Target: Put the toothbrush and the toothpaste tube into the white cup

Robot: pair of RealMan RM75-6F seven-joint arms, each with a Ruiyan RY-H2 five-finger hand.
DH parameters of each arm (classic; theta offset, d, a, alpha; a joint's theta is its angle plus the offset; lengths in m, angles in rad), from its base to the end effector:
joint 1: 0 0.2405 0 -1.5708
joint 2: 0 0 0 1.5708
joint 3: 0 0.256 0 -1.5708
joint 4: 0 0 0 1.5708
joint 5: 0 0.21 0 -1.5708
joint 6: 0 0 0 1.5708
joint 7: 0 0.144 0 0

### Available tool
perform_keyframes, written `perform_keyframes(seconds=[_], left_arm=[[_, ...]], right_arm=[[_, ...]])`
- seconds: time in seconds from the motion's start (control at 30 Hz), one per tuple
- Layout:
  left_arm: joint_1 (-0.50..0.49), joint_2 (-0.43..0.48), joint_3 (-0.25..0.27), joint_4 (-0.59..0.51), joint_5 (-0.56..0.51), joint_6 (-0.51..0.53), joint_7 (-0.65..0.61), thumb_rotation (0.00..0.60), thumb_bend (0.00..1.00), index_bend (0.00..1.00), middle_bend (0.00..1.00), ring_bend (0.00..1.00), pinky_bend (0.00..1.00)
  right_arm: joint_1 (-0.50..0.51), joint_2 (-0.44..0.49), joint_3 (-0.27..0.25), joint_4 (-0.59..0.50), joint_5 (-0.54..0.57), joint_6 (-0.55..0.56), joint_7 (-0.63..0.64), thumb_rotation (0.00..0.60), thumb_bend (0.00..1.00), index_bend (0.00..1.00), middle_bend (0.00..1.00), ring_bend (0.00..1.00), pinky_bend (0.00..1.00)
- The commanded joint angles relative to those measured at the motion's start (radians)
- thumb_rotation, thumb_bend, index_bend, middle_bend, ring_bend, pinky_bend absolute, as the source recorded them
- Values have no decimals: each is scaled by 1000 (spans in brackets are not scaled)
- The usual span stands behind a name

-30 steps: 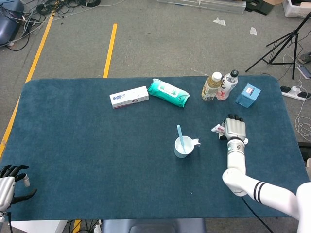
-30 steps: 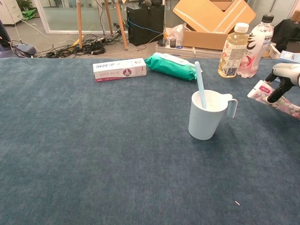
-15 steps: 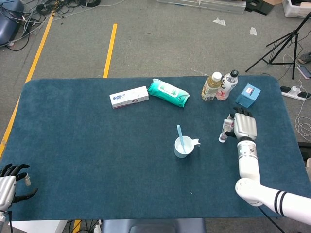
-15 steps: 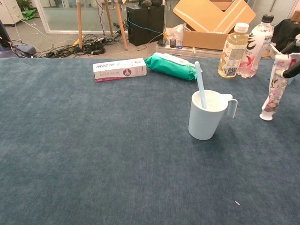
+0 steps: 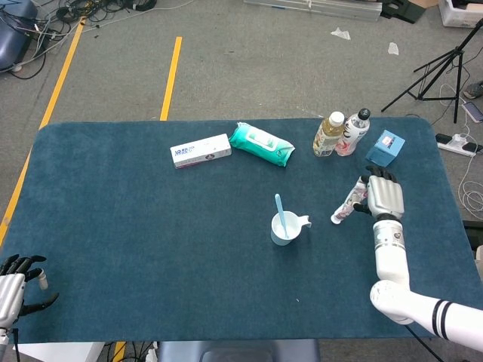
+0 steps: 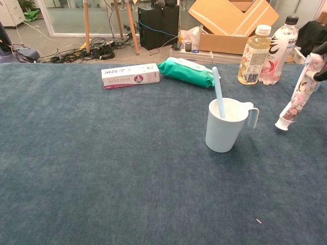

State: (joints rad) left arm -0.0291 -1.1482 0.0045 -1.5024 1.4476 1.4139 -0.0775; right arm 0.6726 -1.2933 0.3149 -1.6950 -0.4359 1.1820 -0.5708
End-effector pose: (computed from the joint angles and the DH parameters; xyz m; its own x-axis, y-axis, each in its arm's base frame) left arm -0.3545 0.1505 0.1481 0.3836 0.1384 0.9131 0.9106 0.1081 -0.3989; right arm -0.2240 -0.3567 0.0975 0.3015 -0.2160 0.9287 -0.8913 0.2821 0.3550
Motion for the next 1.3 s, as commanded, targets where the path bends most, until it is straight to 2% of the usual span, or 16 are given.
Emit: perform_keyframes(seconds=[0.03, 0.3, 0.87, 1.07, 1.3], left_arm=[[0, 0, 0, 0, 0, 0, 0, 600, 150, 635, 268, 209, 113], [-3, 2, -1, -5, 1, -1, 5, 600, 150, 635, 268, 209, 113], [-10, 10, -5, -33, 10, 7, 30, 600, 150, 635, 268, 209, 113], [-10, 13, -7, -39, 10, 11, 31, 600, 150, 635, 268, 208, 113], [-6, 16, -6, -36, 10, 16, 18, 600, 150, 635, 268, 209, 113]], right_arm=[[-2, 7, 3, -10, -6, 5, 8, 600, 399, 710, 160, 0, 112], [-9, 66, 33, -87, -25, 40, 29, 600, 399, 710, 161, 0, 112], [-18, 267, 127, -408, -75, 119, 69, 600, 406, 713, 166, 0, 112], [16, 274, 131, -477, -94, 136, 47, 600, 407, 713, 167, 0, 112], [75, 221, 108, -489, -90, 146, 2, 600, 406, 713, 167, 0, 112]])
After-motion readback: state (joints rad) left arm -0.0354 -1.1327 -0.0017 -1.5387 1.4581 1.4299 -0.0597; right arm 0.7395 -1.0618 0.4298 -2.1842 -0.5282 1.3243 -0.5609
